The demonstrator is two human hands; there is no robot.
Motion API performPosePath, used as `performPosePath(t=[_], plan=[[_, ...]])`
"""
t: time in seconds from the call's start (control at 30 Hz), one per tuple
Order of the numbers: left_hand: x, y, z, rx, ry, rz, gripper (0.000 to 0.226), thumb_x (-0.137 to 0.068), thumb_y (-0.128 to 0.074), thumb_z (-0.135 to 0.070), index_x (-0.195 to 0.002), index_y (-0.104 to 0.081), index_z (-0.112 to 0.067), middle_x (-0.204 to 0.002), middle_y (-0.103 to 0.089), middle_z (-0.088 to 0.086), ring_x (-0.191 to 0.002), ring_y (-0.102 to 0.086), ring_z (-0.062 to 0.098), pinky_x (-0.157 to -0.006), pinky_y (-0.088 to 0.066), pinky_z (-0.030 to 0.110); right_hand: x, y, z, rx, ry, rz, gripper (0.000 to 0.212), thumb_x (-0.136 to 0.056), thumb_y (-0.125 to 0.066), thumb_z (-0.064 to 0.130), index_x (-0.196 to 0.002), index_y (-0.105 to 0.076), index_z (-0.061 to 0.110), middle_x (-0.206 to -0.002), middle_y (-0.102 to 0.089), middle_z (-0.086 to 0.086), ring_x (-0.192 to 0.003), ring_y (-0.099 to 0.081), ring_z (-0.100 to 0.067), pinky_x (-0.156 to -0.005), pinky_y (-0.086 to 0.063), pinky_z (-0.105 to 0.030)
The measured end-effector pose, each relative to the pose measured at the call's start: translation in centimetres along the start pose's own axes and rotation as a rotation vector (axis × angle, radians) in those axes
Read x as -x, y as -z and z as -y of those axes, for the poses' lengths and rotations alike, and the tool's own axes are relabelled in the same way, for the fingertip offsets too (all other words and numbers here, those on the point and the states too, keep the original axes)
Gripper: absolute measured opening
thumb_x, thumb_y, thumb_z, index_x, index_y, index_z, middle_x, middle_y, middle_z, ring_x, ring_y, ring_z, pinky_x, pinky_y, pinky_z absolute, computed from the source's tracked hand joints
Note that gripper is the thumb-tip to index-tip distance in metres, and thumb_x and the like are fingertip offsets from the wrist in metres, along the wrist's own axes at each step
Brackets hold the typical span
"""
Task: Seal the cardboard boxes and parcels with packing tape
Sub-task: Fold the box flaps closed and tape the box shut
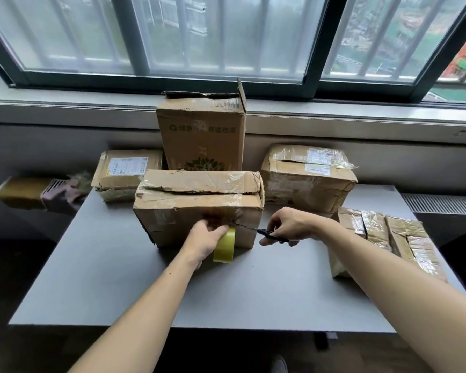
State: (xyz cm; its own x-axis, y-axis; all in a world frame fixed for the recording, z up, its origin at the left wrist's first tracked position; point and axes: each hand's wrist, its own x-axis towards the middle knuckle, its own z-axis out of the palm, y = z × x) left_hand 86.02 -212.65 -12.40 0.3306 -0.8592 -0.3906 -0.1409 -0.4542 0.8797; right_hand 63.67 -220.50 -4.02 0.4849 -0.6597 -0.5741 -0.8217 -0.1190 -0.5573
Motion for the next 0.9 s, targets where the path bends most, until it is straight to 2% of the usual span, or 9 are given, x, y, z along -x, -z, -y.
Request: performPosePath(t=[0.1,0.23,0.33,0.53,0.63,0.73,0.9], plan=[[0.0,-0.1,0.0,0.009,-0.003,-0.006,0.034,-0.085,-0.077,-0.031,-0.112,-0.062,-0.016,-0.107,-0.07,0.002,-0.101,-0.065,0.017,-0.097,-0.052,0.037,-0.7,0.2,0.5,0.017,0.004,0.018,0.041,-0.078,-0.083,0.044,-0.092,-0.073,0.007,-0.072,-0.062,-0.005,-0.054,-0.053,-0.015,-0.053,-0.046,-0.024],[0.0,-0.3,-0.1,0.044,0.016,0.004,0.031,-0.086,-0.076,-0.026,-0.11,-0.06,-0.015,-0.103,-0.069,-0.001,-0.1,-0.065,0.016,-0.095,-0.052,0.034,-1.4,0.5,0.2,-0.019,0.028,0.026,0.04,-0.076,-0.084,0.046,-0.09,-0.074,0.01,-0.072,-0.063,-0.004,-0.057,-0.053,-0.015,-0.056,-0.046,-0.026],[-0.5,-0.2,0.4,0.085,0.073,0.028,0.046,-0.08,-0.078,-0.036,-0.113,-0.064,-0.008,-0.105,-0.072,0.004,-0.1,-0.067,0.021,-0.091,-0.052,0.036,-1.8,0.5,-0.2,-0.043,0.05,0.022,0.039,-0.073,-0.086,0.047,-0.088,-0.075,0.014,-0.072,-0.064,-0.003,-0.06,-0.054,-0.015,-0.057,-0.046,-0.026],[-1.1,0.1,0.9,0.093,0.098,0.073,0.051,-0.075,-0.079,-0.041,-0.113,-0.065,-0.01,-0.104,-0.074,0.005,-0.101,-0.068,0.024,-0.089,-0.052,0.038,-2.6,0.2,-0.8,-0.078,0.07,0.032,0.036,-0.073,-0.086,0.046,-0.088,-0.075,0.015,-0.072,-0.063,-0.003,-0.054,-0.051,-0.015,-0.055,-0.042,-0.025],[-1.4,0.2,0.8,0.107,0.111,0.081,0.047,-0.079,-0.078,-0.038,-0.113,-0.065,-0.007,-0.103,-0.073,0.007,-0.097,-0.068,0.023,-0.082,-0.052,0.034,-2.9,0.2,-0.5,-0.032,0.093,0.016,0.038,-0.073,-0.087,0.045,-0.088,-0.073,0.013,-0.069,-0.062,-0.004,-0.052,-0.051,-0.015,-0.051,-0.042,-0.025],[-1.5,0.2,0.6,0.086,0.142,0.062,0.048,-0.079,-0.078,-0.04,-0.106,-0.063,-0.004,-0.098,-0.07,0.012,-0.084,-0.064,0.021,-0.07,-0.049,0.031,-3.1,0.4,-0.2,0.028,0.104,0.016,0.04,-0.075,-0.087,0.039,-0.088,-0.069,0.006,-0.067,-0.06,-0.005,-0.05,-0.05,-0.017,-0.049,-0.042,-0.025],[-1.4,0.5,0.4,0.057,0.196,-0.021,0.061,-0.071,-0.08,-0.048,-0.104,-0.055,-0.003,-0.095,-0.063,0.013,-0.084,-0.06,0.024,-0.068,-0.047,0.033,-3.1,0.3,-0.1,0.056,0.108,0.001,0.041,-0.074,-0.089,0.033,-0.087,-0.066,0.001,-0.062,-0.061,-0.007,-0.045,-0.052,-0.02,-0.044,-0.041,-0.025]])
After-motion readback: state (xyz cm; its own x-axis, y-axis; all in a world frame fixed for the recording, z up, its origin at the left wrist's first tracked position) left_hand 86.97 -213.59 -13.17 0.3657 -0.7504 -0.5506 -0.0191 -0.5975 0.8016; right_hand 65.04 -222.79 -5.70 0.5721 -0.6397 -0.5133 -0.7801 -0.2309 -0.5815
